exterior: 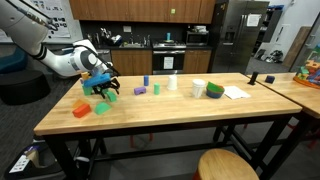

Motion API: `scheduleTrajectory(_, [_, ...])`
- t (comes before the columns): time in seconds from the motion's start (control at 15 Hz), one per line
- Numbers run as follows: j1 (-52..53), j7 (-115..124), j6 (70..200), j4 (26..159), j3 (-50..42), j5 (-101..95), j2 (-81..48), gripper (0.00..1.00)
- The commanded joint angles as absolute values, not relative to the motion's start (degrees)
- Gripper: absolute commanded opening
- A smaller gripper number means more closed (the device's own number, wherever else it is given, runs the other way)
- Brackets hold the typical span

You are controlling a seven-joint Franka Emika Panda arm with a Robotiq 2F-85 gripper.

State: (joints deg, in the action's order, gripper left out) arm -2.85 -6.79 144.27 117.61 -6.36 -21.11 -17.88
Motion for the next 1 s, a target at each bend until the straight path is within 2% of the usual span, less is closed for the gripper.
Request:
scheduleTrajectory(0.0, [-3.0, -7.8, 141.8, 116.8, -5.9, -20.1, -18.3, 1.00])
scheduleTrajectory(0.93, [-5.0, -18.3, 149.6, 117.3, -3.6, -17.6, -19.1, 1.00])
